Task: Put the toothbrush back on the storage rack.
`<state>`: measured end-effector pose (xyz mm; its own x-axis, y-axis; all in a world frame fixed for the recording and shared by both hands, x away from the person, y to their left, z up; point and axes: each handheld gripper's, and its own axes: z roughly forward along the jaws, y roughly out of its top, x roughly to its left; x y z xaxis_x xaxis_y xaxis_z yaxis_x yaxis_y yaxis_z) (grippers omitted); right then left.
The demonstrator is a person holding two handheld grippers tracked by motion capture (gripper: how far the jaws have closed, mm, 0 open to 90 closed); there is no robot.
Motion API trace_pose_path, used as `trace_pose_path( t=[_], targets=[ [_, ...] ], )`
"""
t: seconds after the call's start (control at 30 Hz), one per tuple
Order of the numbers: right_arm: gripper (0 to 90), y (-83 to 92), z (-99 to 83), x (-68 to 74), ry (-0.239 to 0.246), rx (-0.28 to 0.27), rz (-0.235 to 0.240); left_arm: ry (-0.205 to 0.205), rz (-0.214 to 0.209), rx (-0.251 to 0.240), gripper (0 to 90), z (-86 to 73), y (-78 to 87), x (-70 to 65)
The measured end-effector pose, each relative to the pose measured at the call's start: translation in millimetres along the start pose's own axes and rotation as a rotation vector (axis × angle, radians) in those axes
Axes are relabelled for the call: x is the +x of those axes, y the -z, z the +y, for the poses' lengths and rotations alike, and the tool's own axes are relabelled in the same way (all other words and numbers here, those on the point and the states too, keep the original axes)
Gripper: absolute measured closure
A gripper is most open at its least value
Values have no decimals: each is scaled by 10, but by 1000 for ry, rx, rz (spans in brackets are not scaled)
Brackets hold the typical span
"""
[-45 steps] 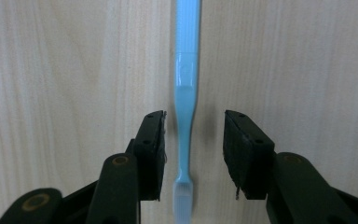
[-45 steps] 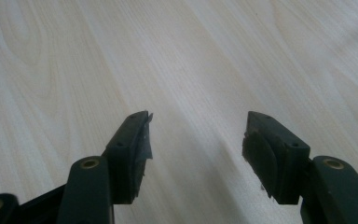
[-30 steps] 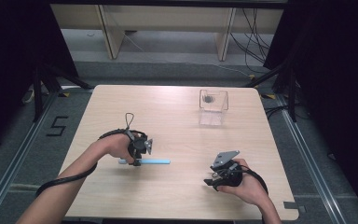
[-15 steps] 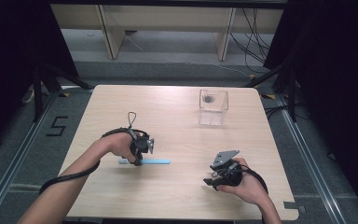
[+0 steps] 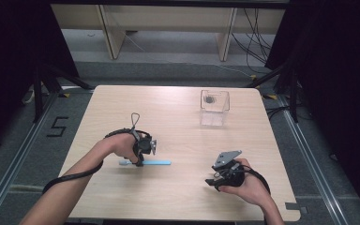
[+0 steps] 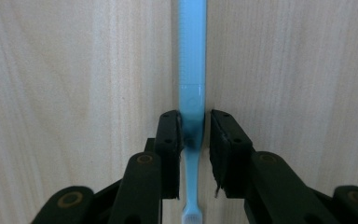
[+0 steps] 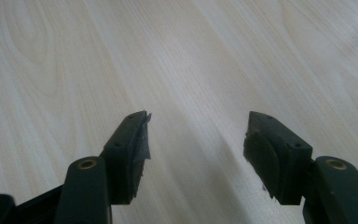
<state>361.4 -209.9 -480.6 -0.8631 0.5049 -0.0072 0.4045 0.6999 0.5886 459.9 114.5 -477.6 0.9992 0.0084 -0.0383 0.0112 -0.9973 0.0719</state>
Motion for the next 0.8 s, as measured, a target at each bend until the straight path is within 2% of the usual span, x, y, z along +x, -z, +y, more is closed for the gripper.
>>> trace_pose_path(
  t=[0.07, 0.1, 0.17, 0.2, 0.27, 0.33, 0.5, 0.57, 0.67, 0.73, 0.8],
  targets=[
    [402, -8, 7, -8, 19, -12, -7, -1, 2, 9, 743, 15, -4, -5],
    [402, -8, 7, 6, -5, -8, 2, -3, 4, 10, 750, 23, -5, -6],
    [402, -19, 14, 8, 7, -13, 2, -8, 3, 18, 765, 35, -6, -8],
    [402, -8, 16, 7, 3, 1, -1, -10, 0, 21, 771, 40, -6, -10],
    [401, -27, 15, 24, -9, -5, 8, -14, 2, 26, 777, 47, -5, -16],
    [401, -36, 15, 15, 3, -7, 3, -15, 2, 25, 780, 47, -7, -22],
    [401, -37, 19, 24, -5, -3, 5, -12, 1, 19, 783, 33, -4, -21],
    [401, -43, 24, 16, 15, -7, 6, -11, 4, 19, 784, 26, -5, -24],
    [401, -42, 24, 27, -1, -5, 9, -10, 1, 20, 784, 15, -1, -28],
    [401, -39, 28, 17, 9, 3, 7, -15, 5, 19, 784, 13, 9, -34],
    [400, -37, 27, 31, -11, 12, 14, -22, 4, 17, 784, 15, 23, -46]
  ],
)
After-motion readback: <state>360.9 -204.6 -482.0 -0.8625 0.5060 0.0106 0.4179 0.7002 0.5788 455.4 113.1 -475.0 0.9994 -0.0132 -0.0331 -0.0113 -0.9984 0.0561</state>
